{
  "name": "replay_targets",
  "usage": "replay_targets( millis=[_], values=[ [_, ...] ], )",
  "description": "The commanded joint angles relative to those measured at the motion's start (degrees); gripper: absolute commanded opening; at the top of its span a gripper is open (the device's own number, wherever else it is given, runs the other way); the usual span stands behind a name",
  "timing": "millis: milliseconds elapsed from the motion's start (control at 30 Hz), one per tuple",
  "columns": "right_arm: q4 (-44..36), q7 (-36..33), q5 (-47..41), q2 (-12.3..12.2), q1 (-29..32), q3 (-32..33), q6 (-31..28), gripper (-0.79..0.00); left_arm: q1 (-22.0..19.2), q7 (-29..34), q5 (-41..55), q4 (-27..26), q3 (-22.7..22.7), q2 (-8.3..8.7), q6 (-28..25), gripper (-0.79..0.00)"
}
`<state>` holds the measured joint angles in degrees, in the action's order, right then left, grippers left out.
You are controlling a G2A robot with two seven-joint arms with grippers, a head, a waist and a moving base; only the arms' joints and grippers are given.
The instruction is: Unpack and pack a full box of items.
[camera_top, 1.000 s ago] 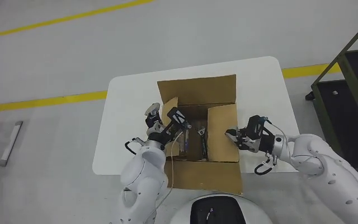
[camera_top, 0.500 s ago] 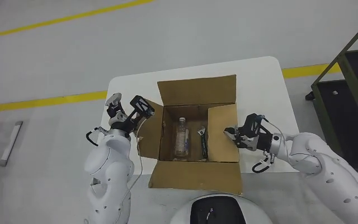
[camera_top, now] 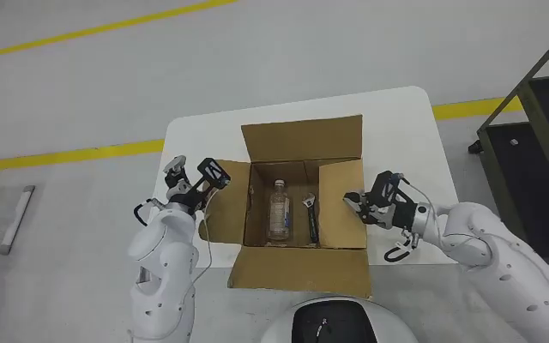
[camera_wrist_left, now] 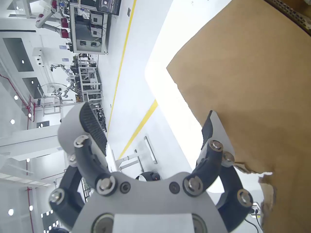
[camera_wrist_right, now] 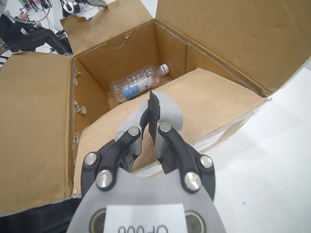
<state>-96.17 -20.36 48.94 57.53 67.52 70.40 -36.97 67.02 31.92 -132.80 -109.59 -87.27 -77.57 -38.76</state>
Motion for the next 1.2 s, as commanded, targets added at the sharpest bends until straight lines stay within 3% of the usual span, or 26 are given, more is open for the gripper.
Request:
replay_targets(
  millis=[0,333,567,867,1167],
  values=[
    [0.1,-0.5,-0.1,0.1,-0.2,-0.3,0.4,-0.785,0.4,-0.6,-0.1,0.3,-0.2,0.12,0.1,0.000],
    [0.2,-1.5,-0.6,0.4,-1.1,-1.4,2.1,-0.785,1.6,-2.5,0.9,0.6,-0.6,0.52,1.2,0.000],
    [-4.8,4.5,-1.3,0.0,2.2,3.7,3.6,-0.785,0.9,-2.5,11.6,-7.1,-0.5,0.05,2.1,0.000],
    [-8.5,7.9,-3.9,-1.7,12.9,17.6,1.2,-0.785,1.7,0.2,32.6,-16.6,6.1,-0.88,-0.7,0.000],
    [-6.8,9.5,-2.5,-2.1,20.3,24.2,1.7,-0.785,3.7,12.6,61.6,-14.6,15.5,-1.67,0.9,0.000]
  ],
)
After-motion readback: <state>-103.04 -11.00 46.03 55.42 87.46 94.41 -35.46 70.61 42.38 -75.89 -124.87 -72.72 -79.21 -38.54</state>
